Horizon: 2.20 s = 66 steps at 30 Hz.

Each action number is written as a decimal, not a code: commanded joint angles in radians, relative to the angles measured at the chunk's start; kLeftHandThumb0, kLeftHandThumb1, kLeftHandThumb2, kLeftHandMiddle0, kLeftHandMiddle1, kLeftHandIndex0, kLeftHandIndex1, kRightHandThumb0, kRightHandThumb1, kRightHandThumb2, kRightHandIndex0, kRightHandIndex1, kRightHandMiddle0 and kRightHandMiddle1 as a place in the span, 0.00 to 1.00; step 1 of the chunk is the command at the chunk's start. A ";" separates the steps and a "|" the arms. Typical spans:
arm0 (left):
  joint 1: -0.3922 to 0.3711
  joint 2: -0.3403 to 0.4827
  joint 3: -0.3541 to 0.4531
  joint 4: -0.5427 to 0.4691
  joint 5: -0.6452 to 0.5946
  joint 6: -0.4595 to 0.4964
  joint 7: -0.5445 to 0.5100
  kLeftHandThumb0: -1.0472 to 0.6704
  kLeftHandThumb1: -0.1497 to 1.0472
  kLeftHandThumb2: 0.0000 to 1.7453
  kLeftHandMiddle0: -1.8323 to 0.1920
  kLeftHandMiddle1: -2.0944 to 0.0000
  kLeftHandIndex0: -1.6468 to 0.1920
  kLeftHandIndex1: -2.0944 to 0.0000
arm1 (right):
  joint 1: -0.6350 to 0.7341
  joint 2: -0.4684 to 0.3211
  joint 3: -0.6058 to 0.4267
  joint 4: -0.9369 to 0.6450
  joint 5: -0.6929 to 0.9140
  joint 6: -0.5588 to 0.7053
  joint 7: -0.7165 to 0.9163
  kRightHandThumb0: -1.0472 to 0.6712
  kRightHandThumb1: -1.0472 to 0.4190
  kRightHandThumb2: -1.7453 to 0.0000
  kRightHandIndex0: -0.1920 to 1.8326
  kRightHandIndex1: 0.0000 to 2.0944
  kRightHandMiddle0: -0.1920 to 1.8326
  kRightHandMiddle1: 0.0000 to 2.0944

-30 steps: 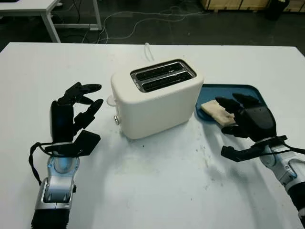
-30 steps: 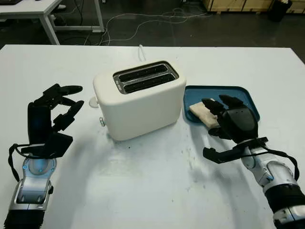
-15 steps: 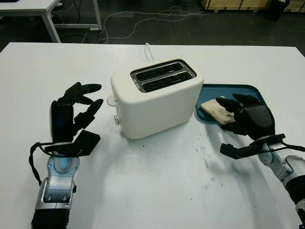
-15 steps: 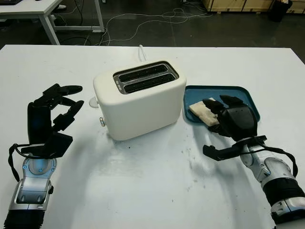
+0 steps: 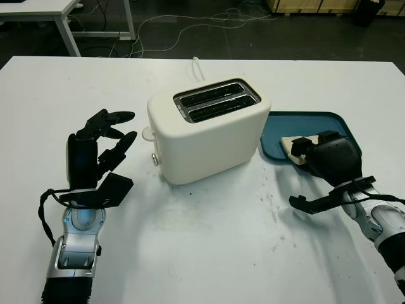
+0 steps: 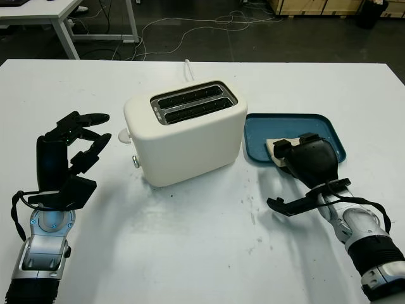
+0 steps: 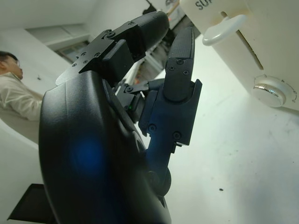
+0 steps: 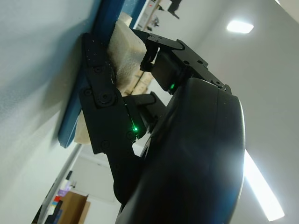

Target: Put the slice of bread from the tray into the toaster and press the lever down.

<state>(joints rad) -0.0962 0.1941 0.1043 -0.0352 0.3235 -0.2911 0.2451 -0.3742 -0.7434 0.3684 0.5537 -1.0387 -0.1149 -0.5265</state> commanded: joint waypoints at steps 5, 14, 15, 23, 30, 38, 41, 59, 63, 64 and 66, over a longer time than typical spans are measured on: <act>0.003 -0.004 0.002 0.008 -0.013 -0.022 0.004 0.36 0.89 0.07 0.60 0.38 0.50 0.71 | 0.010 -0.014 0.009 -0.021 -0.009 -0.004 -0.029 0.39 0.09 0.77 0.58 0.83 0.50 0.74; 0.007 -0.002 -0.001 0.002 0.000 -0.010 0.007 0.35 0.89 0.08 0.60 0.38 0.50 0.71 | 0.005 -0.006 -0.013 -0.004 0.053 -0.073 -0.043 0.40 0.09 0.74 0.57 0.83 0.48 0.78; 0.007 -0.003 -0.001 0.001 -0.001 -0.010 0.007 0.35 0.89 0.08 0.60 0.38 0.51 0.71 | 0.001 -0.005 -0.020 0.004 0.073 -0.099 -0.051 0.40 0.09 0.73 0.57 0.83 0.46 0.81; 0.006 -0.003 -0.001 -0.001 0.002 -0.004 0.007 0.35 0.89 0.08 0.61 0.38 0.51 0.71 | -0.036 -0.012 -0.091 -0.005 0.224 -0.231 0.029 0.40 0.09 0.69 0.59 0.83 0.44 0.83; 0.003 -0.006 0.000 -0.008 0.002 0.004 0.003 0.36 0.89 0.08 0.60 0.38 0.51 0.71 | -0.068 -0.041 -0.111 -0.054 0.226 -0.269 0.106 0.38 0.09 0.67 0.60 0.83 0.44 0.83; 0.001 -0.008 -0.001 -0.008 -0.001 -0.001 0.001 0.36 0.89 0.08 0.61 0.38 0.51 0.71 | -0.095 -0.074 -0.120 -0.103 0.236 -0.276 0.218 0.41 0.09 0.72 0.62 0.83 0.43 0.83; 0.000 -0.007 0.000 -0.010 0.002 0.004 0.001 0.36 0.89 0.08 0.61 0.38 0.51 0.71 | -0.116 -0.085 -0.125 -0.098 0.227 -0.291 0.227 0.43 0.09 0.75 0.63 0.83 0.45 0.83; 0.002 -0.006 0.002 -0.002 -0.006 -0.009 0.000 0.37 0.89 0.07 0.60 0.38 0.51 0.71 | -0.517 -0.149 -0.262 0.060 0.485 -0.346 0.563 0.51 0.09 0.95 0.51 0.80 0.56 0.55; 0.004 -0.002 0.002 -0.003 0.006 -0.005 0.004 0.36 0.89 0.08 0.60 0.37 0.51 0.71 | -0.622 -0.118 -0.296 0.122 0.625 -0.376 0.701 0.49 0.09 0.94 0.54 0.82 0.59 0.57; 0.005 -0.001 0.003 -0.006 0.007 -0.001 0.003 0.36 0.89 0.08 0.60 0.37 0.51 0.71 | -0.650 -0.107 -0.307 0.139 0.674 -0.383 0.751 0.47 0.09 0.93 0.56 0.83 0.57 0.64; 0.006 -0.002 0.003 -0.009 0.001 0.003 -0.002 0.36 0.89 0.08 0.60 0.37 0.51 0.71 | -0.697 -0.086 -0.320 0.139 0.754 -0.352 0.854 0.46 0.09 0.93 0.58 0.83 0.54 0.75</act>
<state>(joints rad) -0.0962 0.1885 0.1057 -0.0379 0.3268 -0.2910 0.2451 -1.0332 -0.8478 0.0613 0.6861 -0.3310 -0.4808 0.2801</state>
